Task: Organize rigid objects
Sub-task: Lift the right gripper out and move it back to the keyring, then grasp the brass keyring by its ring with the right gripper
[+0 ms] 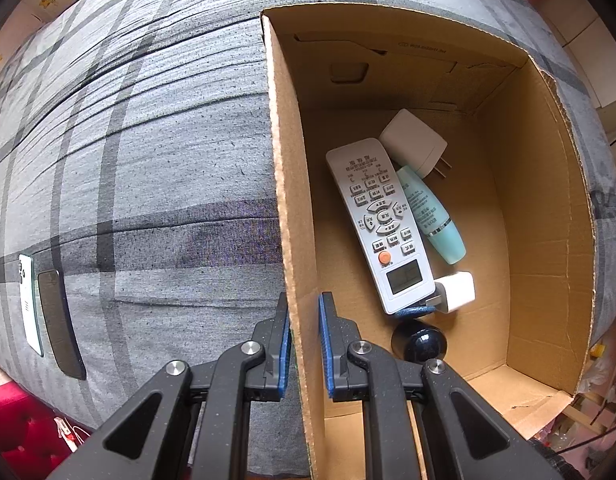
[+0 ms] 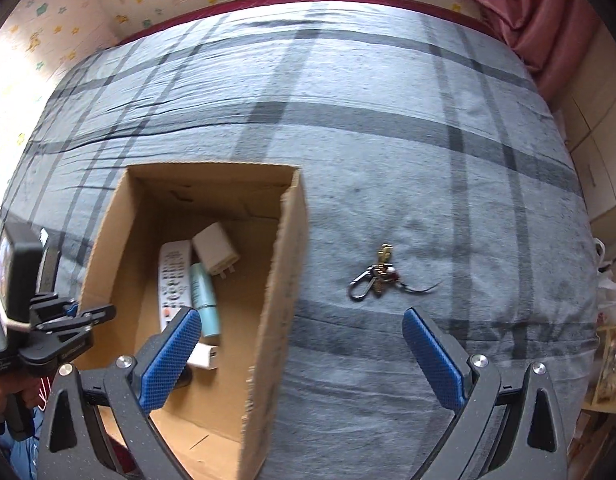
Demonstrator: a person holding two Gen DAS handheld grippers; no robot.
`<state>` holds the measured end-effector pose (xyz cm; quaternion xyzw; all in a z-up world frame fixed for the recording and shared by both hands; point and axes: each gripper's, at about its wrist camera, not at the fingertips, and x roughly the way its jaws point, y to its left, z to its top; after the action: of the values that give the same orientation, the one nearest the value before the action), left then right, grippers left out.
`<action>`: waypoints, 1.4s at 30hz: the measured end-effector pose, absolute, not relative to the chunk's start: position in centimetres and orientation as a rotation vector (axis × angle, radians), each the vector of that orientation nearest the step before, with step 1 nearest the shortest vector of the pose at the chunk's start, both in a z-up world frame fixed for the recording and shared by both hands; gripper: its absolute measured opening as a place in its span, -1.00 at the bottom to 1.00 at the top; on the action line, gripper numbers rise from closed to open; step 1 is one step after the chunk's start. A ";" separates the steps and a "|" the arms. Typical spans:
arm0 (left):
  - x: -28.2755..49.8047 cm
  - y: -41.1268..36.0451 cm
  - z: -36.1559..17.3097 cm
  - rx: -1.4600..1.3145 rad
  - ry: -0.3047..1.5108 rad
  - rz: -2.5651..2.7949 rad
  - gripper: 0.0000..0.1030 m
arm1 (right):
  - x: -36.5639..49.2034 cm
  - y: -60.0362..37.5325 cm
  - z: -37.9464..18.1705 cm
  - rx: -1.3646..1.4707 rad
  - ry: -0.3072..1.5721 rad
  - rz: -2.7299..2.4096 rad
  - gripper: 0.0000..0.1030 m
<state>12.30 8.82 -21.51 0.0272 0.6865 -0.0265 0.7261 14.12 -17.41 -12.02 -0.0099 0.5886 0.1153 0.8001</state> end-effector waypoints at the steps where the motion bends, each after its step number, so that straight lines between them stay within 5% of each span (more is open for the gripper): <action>1: 12.3 8.8 -21.5 0.060 1.515 -0.058 -0.74 | 14.4 -18.0 -12.2 -0.017 1.263 0.233 0.99; 42: 13.4 8.8 -22.1 0.052 1.549 -0.033 -0.74 | 21.8 -22.6 -28.6 -0.006 1.498 0.152 0.99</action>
<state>13.38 8.81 -22.09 0.0235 0.6994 -0.0151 0.7142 21.80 -22.58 -28.56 -0.0026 0.6802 0.0689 0.7298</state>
